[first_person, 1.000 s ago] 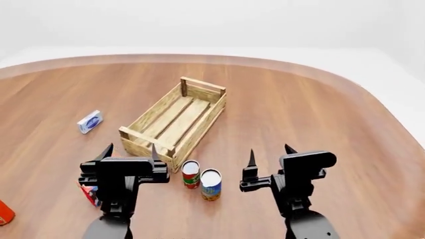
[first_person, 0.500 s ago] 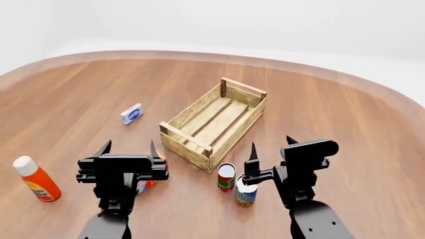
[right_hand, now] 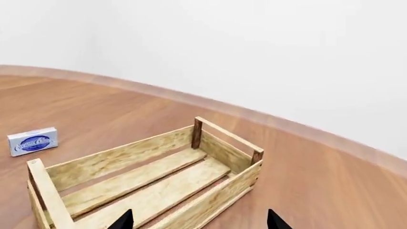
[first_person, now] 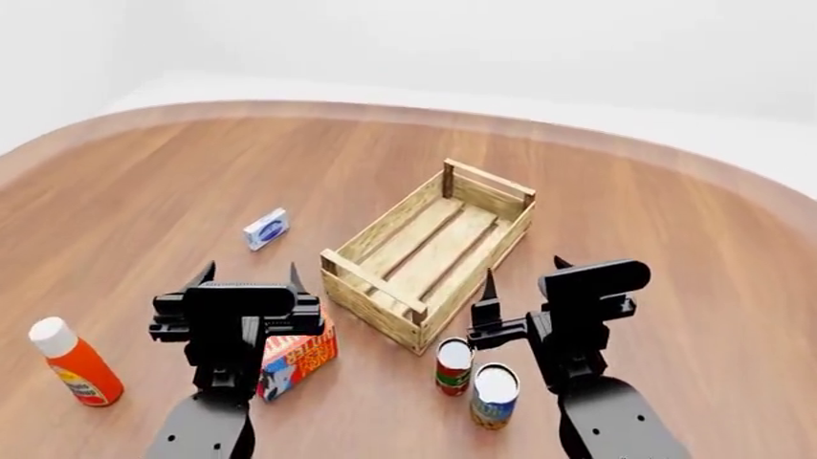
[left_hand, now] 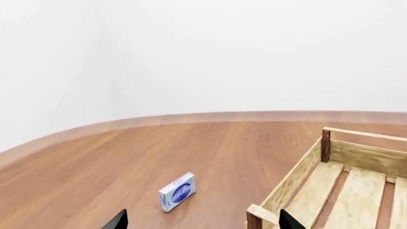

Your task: Pick up the ketchup, and put it in the wooden tray.

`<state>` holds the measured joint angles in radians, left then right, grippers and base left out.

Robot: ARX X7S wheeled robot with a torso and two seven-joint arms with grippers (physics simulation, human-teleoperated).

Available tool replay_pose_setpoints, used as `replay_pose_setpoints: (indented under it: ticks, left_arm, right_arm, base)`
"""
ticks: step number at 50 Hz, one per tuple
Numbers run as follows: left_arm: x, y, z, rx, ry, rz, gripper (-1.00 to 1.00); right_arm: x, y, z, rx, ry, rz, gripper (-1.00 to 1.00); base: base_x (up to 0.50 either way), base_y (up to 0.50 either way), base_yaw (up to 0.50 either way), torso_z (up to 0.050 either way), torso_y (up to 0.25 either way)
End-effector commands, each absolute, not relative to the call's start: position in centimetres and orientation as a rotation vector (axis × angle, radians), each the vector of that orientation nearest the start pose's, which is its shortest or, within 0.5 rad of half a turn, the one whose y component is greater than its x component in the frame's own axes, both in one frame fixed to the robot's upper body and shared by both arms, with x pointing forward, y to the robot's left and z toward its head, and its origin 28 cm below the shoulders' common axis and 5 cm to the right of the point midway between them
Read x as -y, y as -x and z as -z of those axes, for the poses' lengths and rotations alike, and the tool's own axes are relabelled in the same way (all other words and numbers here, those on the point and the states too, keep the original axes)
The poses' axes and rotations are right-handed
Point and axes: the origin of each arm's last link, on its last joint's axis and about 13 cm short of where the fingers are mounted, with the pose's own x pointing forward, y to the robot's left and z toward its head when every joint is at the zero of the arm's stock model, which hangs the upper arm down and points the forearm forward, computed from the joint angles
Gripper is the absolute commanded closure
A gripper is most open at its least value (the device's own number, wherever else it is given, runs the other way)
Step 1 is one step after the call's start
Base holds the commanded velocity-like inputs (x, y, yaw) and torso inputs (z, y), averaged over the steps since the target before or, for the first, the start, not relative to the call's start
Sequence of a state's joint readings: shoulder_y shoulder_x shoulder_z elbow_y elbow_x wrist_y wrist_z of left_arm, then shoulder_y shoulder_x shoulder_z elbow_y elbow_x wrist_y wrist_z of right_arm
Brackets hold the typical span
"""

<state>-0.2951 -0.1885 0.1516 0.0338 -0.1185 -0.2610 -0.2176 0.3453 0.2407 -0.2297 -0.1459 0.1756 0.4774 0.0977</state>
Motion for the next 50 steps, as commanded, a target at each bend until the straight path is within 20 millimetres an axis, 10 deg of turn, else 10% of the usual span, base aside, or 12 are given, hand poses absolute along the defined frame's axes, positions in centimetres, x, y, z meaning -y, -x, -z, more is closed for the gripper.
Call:
replay_pose_setpoints:
  ticks: [1, 34, 50]
  left_arm:
    - [-22.3, -28.3, -8.1, 0.049, -0.103, -0.105, -1.00]
    - [-23.1, -28.2, -8.7, 0.089, -0.093, -0.124, -1.00]
    - [-26.5, -24.9, -10.6, 0.131, -0.103, -0.280, -1.00]
  right_arm:
    - [10.7, -27.5, -9.5, -0.026, 0.148, -0.125, -1.00]
    - [10.9, -27.2, -9.6, -0.017, 0.141, -0.107, -1.00]
    - [11.4, -26.9, -10.0, -0.013, 0.151, -0.115, -1.00]
  base:
    - [0.49, 0.10, 0.00, 0.000, 0.000]
    - [0.27, 0.06, 0.00, 0.000, 0.001]
    - [0.00, 0.00, 0.00, 0.000, 0.000]
